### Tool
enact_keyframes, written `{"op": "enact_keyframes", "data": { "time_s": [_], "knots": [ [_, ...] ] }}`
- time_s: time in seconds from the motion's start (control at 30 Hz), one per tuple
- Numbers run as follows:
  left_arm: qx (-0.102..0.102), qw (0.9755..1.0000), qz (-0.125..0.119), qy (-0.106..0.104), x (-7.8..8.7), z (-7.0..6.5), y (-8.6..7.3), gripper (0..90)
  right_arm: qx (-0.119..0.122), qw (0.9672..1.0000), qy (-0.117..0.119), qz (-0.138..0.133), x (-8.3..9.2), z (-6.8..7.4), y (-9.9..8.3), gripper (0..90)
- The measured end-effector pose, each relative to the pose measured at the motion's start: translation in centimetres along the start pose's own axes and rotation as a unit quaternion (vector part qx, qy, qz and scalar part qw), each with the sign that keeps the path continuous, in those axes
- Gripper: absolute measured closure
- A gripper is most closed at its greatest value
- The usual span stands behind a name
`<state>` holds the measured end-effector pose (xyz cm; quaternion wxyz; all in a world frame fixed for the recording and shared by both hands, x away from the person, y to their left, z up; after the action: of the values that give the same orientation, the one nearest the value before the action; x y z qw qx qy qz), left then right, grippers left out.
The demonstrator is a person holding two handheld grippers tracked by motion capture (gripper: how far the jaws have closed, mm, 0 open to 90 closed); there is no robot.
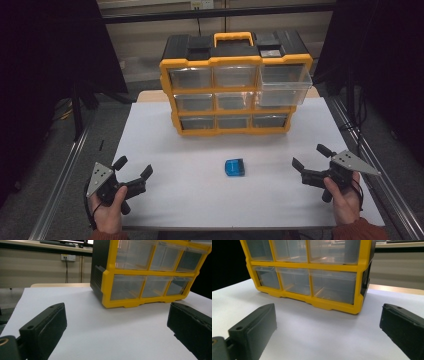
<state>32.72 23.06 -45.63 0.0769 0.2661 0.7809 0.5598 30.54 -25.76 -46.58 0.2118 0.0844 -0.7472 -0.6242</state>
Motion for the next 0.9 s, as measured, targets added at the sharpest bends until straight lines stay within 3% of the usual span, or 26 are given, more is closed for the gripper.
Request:
{"op": "enact_keyframes", "data": {
  "time_s": [0.27,0.53,0.7,0.9],
  "knots": [
    [-0.002,1.0,0.001,-0.002,0.1,-0.1,-0.1,2.8,-0.013,0.9996,0.021,0.011,-0.3,0.3,-0.1,0.4],
    [-0.001,1.0,-0.001,0.002,0.2,0.0,0.0,2.8,-0.009,0.9986,0.045,0.027,-0.6,0.9,-0.2,0.3],
    [0.001,1.0,0.003,-0.007,0.0,-0.3,-0.2,2.8,-0.006,0.9963,0.072,0.047,-1.0,1.3,-0.5,0.3],
    [0.001,0.9999,0.01,-0.006,-0.1,-0.3,-0.4,2.8,0.002,0.9913,0.111,0.072,-1.7,2.4,-0.8,0.9]
  ]
}}
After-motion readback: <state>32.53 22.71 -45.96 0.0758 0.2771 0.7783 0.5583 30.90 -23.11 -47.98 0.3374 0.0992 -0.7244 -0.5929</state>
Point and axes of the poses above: each handheld gripper's, and its own axes: x roughly backward along the jaws, y roughly out of its top, z roughly to its left, the point moved 9 cm from there along -x, roughly forward along the jaws, and after that the axes turned 13 degrees about x, right-handed, at the moved point
